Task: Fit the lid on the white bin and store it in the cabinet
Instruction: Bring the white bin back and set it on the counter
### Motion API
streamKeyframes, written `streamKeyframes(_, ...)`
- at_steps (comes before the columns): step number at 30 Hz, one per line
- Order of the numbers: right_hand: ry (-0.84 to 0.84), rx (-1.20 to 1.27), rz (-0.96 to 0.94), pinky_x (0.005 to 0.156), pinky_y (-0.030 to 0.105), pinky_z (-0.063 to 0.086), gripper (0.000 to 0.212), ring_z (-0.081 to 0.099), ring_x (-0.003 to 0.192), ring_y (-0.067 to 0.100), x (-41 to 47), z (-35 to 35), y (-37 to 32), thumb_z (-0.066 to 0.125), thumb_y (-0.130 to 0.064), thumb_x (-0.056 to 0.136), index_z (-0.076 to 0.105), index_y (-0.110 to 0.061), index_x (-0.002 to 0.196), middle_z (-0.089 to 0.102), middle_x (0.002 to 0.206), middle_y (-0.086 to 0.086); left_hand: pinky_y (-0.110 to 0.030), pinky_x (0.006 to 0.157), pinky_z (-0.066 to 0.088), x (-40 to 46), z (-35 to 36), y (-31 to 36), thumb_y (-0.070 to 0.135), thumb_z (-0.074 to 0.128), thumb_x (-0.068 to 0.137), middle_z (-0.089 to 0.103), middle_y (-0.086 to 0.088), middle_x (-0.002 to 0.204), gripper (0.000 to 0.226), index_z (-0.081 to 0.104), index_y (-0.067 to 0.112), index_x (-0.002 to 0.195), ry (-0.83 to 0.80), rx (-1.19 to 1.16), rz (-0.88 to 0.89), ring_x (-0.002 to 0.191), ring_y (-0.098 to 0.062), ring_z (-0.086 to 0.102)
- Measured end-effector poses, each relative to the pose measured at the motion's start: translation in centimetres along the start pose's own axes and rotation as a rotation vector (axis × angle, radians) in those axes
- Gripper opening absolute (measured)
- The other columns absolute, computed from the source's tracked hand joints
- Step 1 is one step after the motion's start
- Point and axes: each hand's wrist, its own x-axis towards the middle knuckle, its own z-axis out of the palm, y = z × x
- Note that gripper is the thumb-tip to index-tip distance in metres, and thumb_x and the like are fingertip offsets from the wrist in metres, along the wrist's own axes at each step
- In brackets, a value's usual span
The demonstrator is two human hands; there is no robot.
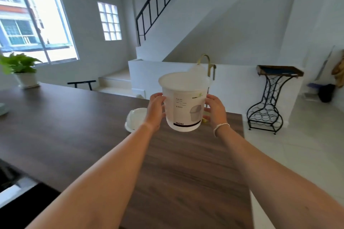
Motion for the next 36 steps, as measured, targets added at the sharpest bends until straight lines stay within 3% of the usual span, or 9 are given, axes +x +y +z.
streamKeyframes(4, -0.067, -0.032, 0.029, 0.07, 0.034, 0.053, 0.032, 0.062, 0.097, 0.026, -1.2, 7.4, 2.5, 0.05, -0.019, 0.089, 0.055, -0.013, 0.12, 0.063, 0.111, 0.009, -0.042, 0.097, 0.046, 1.3, -7.7, 0.7, 0.02, 0.042, 0.093, 0.056, -0.008, 0.117, 0.041, 0.044, 0.012, 0.133, 0.094, 0.017, -0.026, 0.114, -0.024, 0.055)
streamKeyframes(7, -0.119, -0.08, 0.051, 0.086, 0.044, 0.054, 0.03, 0.061, 0.107, 0.032, -1.4, 11.3, 4.2, 0.049, -0.021, 0.09, 0.054, -0.015, 0.119, 0.062, 0.119, 0.013, -0.035, 0.085, 0.048, 1.6, -11.7, 0.9, 0.017, 0.041, 0.094, 0.054, -0.007, 0.116, 0.031, 0.046, 0.012, 0.124, 0.14, 0.0, -0.02, 0.11, -0.024, 0.054)
streamKeyframes(10, -0.166, -0.106, 0.065, 0.091, 0.049, 0.052, 0.023, 0.061, 0.108, 0.032, -1.3, 14.5, 5.8, 0.052, -0.02, 0.089, 0.055, -0.018, 0.112, 0.063, 0.114, 0.011, -0.032, 0.077, 0.047, 2.0, -14.9, 0.6, 0.017, 0.039, 0.093, 0.056, -0.004, 0.108, 0.026, 0.048, 0.016, 0.117, 0.186, 0.006, -0.013, 0.102, -0.022, 0.055)
streamKeyframes(13, -0.228, -0.123, 0.073, 0.085, 0.043, 0.051, 0.018, 0.059, 0.101, 0.028, -1.1, 17.2, 7.5, 0.053, -0.019, 0.09, 0.053, -0.02, 0.107, 0.061, 0.103, 0.005, -0.028, 0.069, 0.045, 2.8, -17.5, 0.5, 0.017, 0.037, 0.093, 0.059, 0.001, 0.096, 0.03, 0.052, 0.012, 0.119, 0.24, 0.042, -0.002, 0.092, -0.018, 0.056)
streamKeyframes(16, -0.299, -0.133, 0.075, 0.077, 0.033, 0.051, 0.023, 0.057, 0.1, 0.024, -0.6, 20.0, 9.0, 0.055, -0.019, 0.089, 0.052, -0.019, 0.112, 0.057, 0.11, 0.009, -0.027, 0.067, 0.044, 3.6, -20.1, 0.7, 0.018, 0.038, 0.092, 0.06, 0.001, 0.095, 0.038, 0.054, 0.006, 0.125, 0.301, 0.078, -0.012, 0.087, -0.015, 0.057)
streamKeyframes(21, -0.401, -0.188, 0.072, 0.093, 0.045, 0.051, 0.029, 0.057, 0.11, 0.03, 0.0, 24.4, 11.7, 0.059, -0.021, 0.086, 0.051, -0.019, 0.114, 0.056, 0.11, 0.008, -0.028, 0.07, 0.04, 4.9, -24.0, 0.8, 0.015, 0.031, 0.094, 0.059, 0.004, 0.084, 0.029, 0.059, 0.018, 0.089, 0.345, 0.141, -0.01, 0.081, -0.011, 0.054)
streamKeyframes(27, -0.409, -0.279, 0.088, 0.097, 0.049, 0.048, 0.038, 0.057, 0.108, 0.027, -0.5, 28.0, 14.6, 0.061, -0.022, 0.084, 0.051, -0.015, 0.12, 0.055, 0.108, 0.004, -0.027, 0.069, 0.04, 6.0, -28.4, -1.2, 0.015, 0.03, 0.094, 0.06, 0.006, 0.085, 0.031, 0.059, 0.02, 0.104, 0.364, 0.081, -0.051, 0.083, -0.013, 0.054)
streamKeyframes(32, -0.313, -0.263, 0.074, 0.098, 0.047, 0.048, 0.032, 0.056, 0.103, 0.022, -1.1, 30.1, 16.0, 0.061, -0.021, 0.085, 0.05, -0.022, 0.115, 0.054, 0.11, 0.003, -0.027, 0.067, 0.042, 8.4, -31.0, -1.9, 0.017, 0.031, 0.094, 0.063, 0.007, 0.091, 0.037, 0.06, 0.017, 0.119, 0.27, 0.062, -0.063, 0.084, -0.01, 0.057)
streamKeyframes(36, -0.225, -0.253, 0.086, 0.1, 0.047, 0.048, 0.03, 0.056, 0.112, 0.026, -1.8, 30.9, 16.9, 0.06, -0.021, 0.086, 0.05, -0.025, 0.114, 0.055, 0.117, 0.005, -0.029, 0.068, 0.043, 9.8, -32.8, -2.8, 0.017, 0.034, 0.094, 0.063, 0.005, 0.096, 0.043, 0.054, 0.013, 0.132, 0.18, 0.065, -0.09, 0.088, -0.011, 0.058)
